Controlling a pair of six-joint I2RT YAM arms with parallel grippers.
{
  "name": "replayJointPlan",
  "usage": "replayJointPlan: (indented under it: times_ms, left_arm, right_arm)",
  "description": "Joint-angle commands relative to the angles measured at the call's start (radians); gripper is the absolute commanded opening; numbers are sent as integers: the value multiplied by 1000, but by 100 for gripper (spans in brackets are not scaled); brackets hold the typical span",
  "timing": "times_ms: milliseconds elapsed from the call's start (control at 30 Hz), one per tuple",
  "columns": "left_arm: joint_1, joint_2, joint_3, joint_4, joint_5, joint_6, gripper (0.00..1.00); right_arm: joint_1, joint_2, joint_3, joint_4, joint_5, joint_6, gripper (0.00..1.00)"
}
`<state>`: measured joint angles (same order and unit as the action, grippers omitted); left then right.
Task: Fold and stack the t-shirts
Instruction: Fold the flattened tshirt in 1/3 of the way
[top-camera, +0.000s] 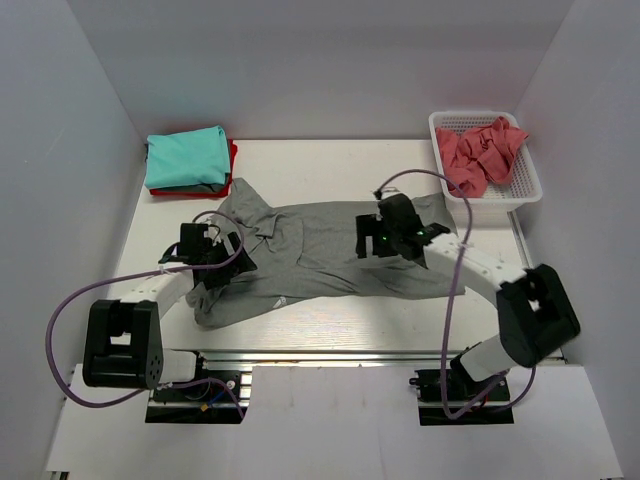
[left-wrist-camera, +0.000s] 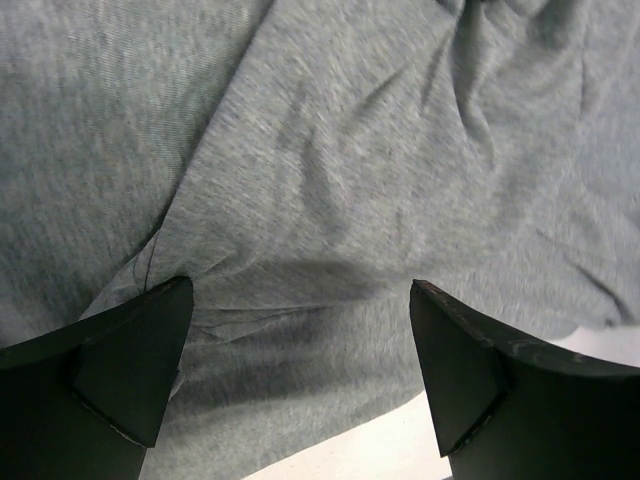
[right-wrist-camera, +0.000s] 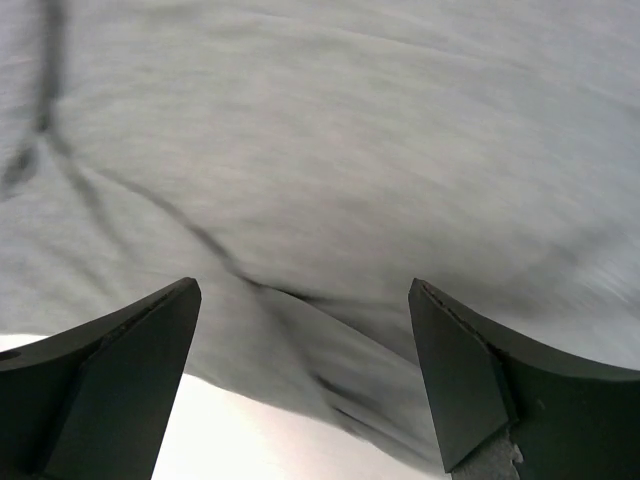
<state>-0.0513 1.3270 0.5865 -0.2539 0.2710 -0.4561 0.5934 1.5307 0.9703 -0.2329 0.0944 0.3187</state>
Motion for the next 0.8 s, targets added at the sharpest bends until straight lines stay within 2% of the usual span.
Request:
replayJointPlan:
  times_ms: [0, 133, 267, 400, 633, 767]
  left_arm:
    - [7, -12, 9, -113, -136, -62, 100]
    - [16, -26, 32, -157, -208, -87, 100]
    - [16, 11, 87, -223, -250, -102, 100]
    - [16, 44, 96, -223, -231, -102, 100]
    - [16, 69, 144, -353, -302, -136, 100]
    - [16, 31, 133, -383, -280, -154, 100]
  right_arm:
    - [-39, -99, -108, 37, 140, 86, 90]
    - [-116, -121, -183, 29, 134, 124, 90]
    - [-211, -51, -212, 35, 128, 170, 90]
    - [-299, -7, -257, -20, 85, 321, 90]
    - [-435, -148, -452, -195, 87, 586, 90]
    - [-458, -242, -542, -209, 18, 634, 90]
